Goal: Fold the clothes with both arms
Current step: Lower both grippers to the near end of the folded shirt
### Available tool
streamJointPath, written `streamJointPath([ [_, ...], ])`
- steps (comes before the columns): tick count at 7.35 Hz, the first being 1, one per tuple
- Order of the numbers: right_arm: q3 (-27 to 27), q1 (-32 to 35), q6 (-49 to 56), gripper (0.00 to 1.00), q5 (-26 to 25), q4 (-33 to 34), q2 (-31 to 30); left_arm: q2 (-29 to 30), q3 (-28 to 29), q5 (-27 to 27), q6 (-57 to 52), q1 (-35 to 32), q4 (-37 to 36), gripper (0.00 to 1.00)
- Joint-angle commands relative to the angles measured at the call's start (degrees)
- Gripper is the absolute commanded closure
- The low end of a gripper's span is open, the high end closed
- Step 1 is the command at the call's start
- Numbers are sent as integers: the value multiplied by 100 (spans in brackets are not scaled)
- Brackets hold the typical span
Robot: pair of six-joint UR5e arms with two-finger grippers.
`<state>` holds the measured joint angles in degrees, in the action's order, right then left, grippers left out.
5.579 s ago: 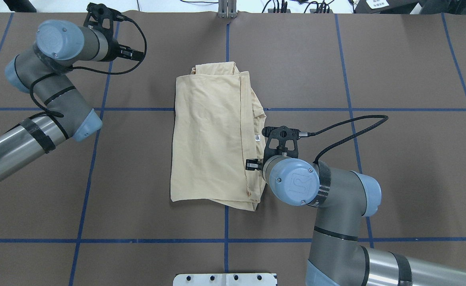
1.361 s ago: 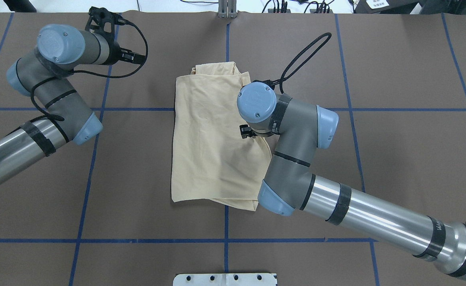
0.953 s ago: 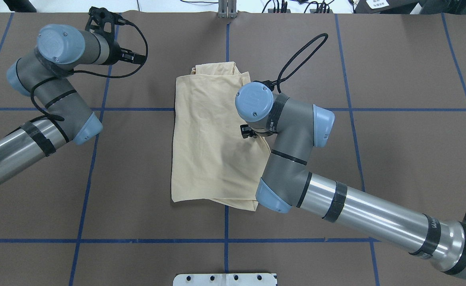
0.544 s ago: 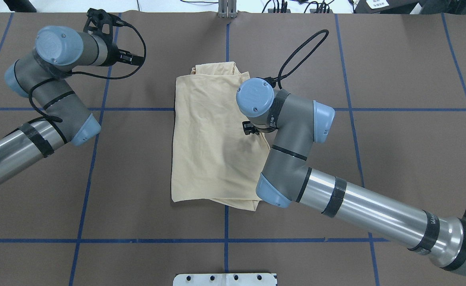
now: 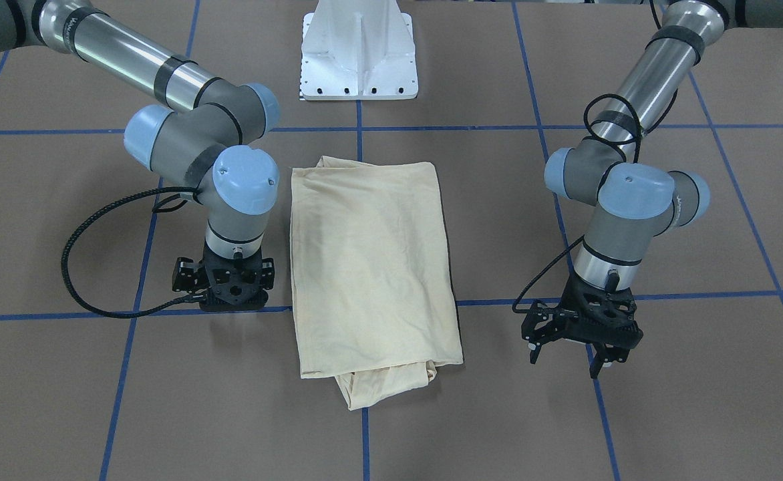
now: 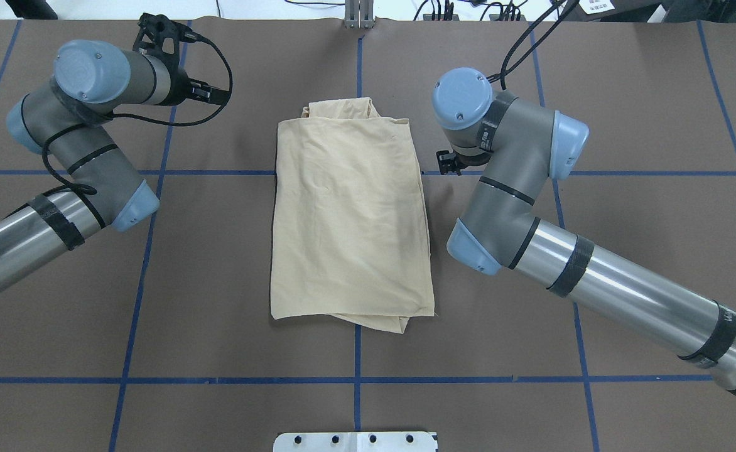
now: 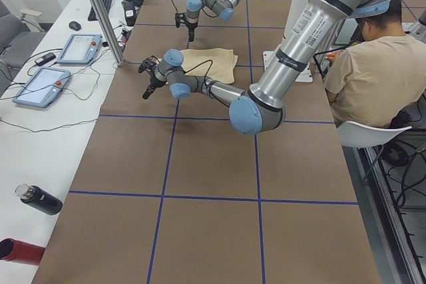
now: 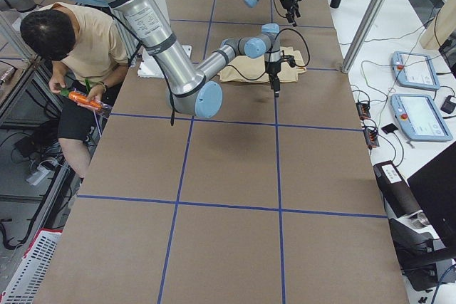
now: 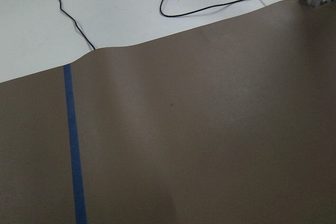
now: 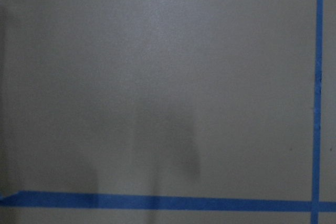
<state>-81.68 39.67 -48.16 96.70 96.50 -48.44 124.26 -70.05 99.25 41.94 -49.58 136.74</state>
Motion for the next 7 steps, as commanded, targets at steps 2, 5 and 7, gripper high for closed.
streamJointPath([
  [2,-1897,24,-401,0,358,-35,-820,-795,-1531,718,1303,227,-94,0],
  [5,-2868,-826,-1957,0,-96,-44,-1254,-1483,-2723,39,2630,1665,-147,0],
  [7,-3292,-1188,-2494,0,-379,-784,-1867,-1475,-3607,-538,3326,2538,-1816,0],
])
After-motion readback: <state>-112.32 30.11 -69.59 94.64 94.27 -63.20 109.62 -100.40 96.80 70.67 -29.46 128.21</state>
